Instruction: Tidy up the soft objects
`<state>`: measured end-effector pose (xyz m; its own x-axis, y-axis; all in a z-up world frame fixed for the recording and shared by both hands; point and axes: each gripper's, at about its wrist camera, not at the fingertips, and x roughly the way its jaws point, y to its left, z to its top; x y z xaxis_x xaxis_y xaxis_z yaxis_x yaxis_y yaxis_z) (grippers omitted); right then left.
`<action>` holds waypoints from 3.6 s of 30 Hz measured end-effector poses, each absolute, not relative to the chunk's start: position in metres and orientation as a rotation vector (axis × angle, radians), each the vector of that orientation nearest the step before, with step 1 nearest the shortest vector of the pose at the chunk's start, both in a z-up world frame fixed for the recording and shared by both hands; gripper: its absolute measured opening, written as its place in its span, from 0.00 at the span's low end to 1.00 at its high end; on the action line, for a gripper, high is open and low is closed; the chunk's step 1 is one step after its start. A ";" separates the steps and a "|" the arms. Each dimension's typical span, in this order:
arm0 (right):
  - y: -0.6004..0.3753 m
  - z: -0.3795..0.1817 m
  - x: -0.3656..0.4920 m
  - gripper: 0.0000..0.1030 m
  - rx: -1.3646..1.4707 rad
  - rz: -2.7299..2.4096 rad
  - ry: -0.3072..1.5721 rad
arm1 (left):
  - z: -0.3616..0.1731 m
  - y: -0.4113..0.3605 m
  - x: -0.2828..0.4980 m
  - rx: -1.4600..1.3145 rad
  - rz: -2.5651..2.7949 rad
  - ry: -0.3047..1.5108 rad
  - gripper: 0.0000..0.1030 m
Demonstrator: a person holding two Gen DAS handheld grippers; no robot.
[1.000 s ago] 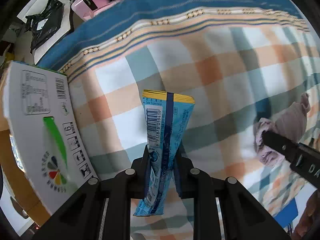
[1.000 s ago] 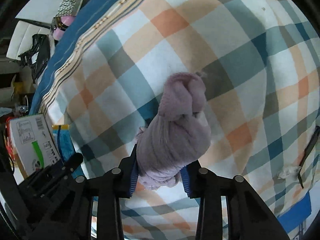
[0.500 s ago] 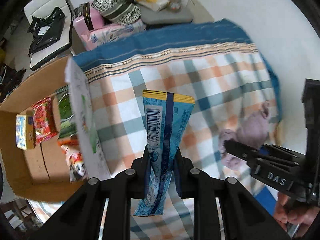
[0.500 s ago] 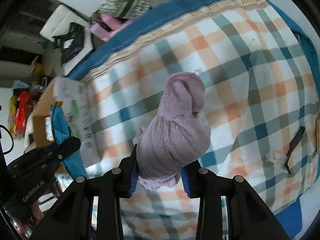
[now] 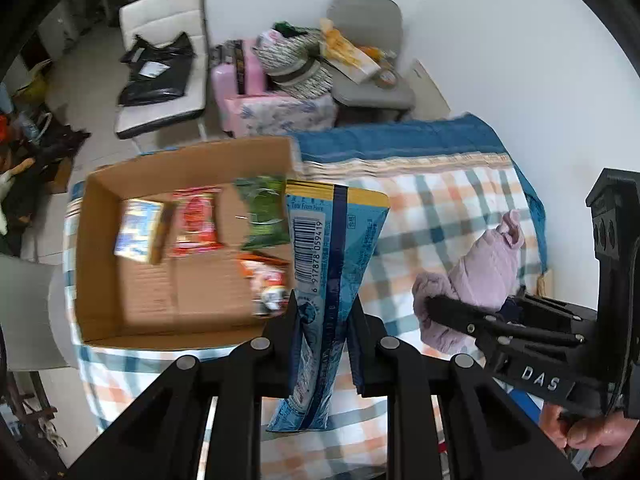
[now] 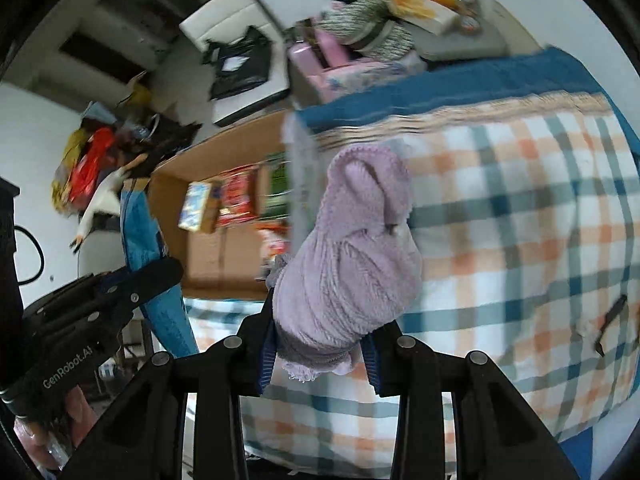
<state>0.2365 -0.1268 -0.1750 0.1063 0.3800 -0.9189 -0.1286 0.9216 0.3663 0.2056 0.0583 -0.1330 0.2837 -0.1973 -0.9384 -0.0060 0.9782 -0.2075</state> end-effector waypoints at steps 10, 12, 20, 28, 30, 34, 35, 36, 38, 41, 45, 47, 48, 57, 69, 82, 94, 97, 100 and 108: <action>0.000 -0.180 0.241 0.37 0.114 0.451 1.443 | -0.156 0.171 0.200 -0.267 -0.007 1.283 0.17; 0.021 -0.189 0.245 0.37 0.092 0.445 1.458 | -0.174 0.192 0.205 -0.289 0.011 1.314 0.17; 0.087 -0.244 0.266 0.37 0.011 0.396 1.538 | -0.243 0.243 0.229 -0.374 0.028 1.442 0.17; 0.113 -0.292 0.286 0.37 -0.038 0.339 1.606 | -0.281 0.263 0.259 -0.402 0.019 1.498 0.17; 0.117 -0.299 0.289 0.37 -0.048 0.334 1.619 | -0.287 0.265 0.267 -0.406 0.012 1.508 0.17; 0.122 -0.312 0.292 0.38 -0.061 0.315 1.640 | -0.299 0.262 0.279 -0.383 0.005 1.532 0.17; 0.123 -0.314 0.292 0.38 -0.062 0.313 1.644 | -0.302 0.261 0.281 -0.380 0.002 1.540 0.17; 0.123 -0.317 0.293 0.38 -0.067 0.312 1.651 | -0.306 0.259 0.282 -0.377 -0.004 1.550 0.17; 0.123 -0.323 0.295 0.38 -0.068 0.302 1.658 | -0.315 0.256 0.285 -0.370 -0.013 1.572 0.17; 0.123 -0.330 0.296 0.39 -0.073 0.297 1.673 | -0.331 0.249 0.285 -0.360 -0.028 1.616 0.18; 0.124 -0.340 0.296 0.40 -0.076 0.292 1.693 | -0.343 0.246 0.285 -0.364 -0.033 1.649 0.18; 0.127 -0.346 0.298 0.41 -0.081 0.294 1.705 | -0.348 0.246 0.285 -0.374 -0.036 1.668 0.20; 0.127 -0.348 0.298 0.42 -0.079 0.292 1.711 | -0.349 0.246 0.286 -0.378 -0.035 1.676 0.21; 0.119 -0.356 0.296 0.51 -0.043 0.305 1.743 | -0.333 0.248 0.276 -0.382 -0.001 1.667 0.30; 0.108 -0.318 0.286 0.93 -0.131 0.249 1.619 | -0.274 0.256 0.243 -0.280 0.096 1.502 0.81; 0.091 -0.286 0.272 1.00 -0.180 0.182 1.521 | -0.254 0.258 0.221 -0.243 0.192 1.389 0.98; 0.080 -0.261 0.255 1.00 -0.154 0.185 1.473 | -0.222 0.244 0.198 -0.222 0.215 1.313 0.98; 0.075 -0.241 0.248 1.00 -0.145 0.187 1.436 | -0.204 0.238 0.186 -0.203 0.221 1.275 0.98; 0.068 -0.216 0.237 1.00 -0.128 0.192 1.384 | -0.179 0.232 0.172 -0.182 0.233 1.222 0.98; 0.053 -0.145 0.190 1.00 -0.113 0.212 1.255 | -0.113 0.216 0.126 -0.148 0.246 1.108 0.98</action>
